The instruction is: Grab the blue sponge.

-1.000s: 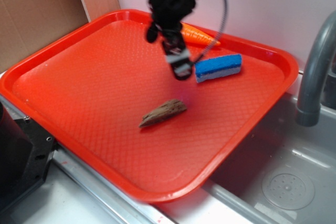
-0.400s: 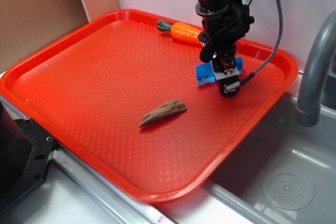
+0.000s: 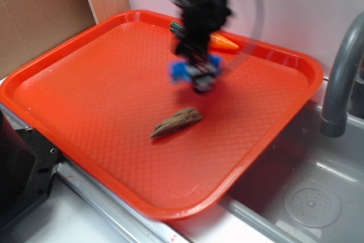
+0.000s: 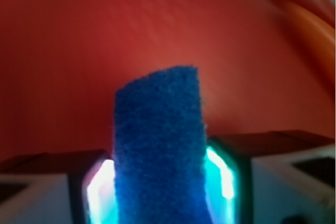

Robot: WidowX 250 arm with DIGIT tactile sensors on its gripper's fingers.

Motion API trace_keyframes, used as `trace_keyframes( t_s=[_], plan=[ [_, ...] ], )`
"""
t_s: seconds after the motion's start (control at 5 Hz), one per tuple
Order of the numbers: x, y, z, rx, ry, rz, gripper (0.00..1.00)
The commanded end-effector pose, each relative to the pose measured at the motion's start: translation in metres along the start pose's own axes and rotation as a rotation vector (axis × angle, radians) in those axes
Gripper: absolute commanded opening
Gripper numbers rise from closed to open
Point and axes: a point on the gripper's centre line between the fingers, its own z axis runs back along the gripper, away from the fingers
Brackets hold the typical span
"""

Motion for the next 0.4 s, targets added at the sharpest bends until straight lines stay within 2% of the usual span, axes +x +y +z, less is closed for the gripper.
trace_keyframes(
  t_s=[0.0,0.2],
  plan=[
    [-0.071,0.038,0.079,0.017,-0.020,0.356,0.00],
    [-0.096,0.036,0.110,0.036,-0.008,0.468,0.00]
  ],
)
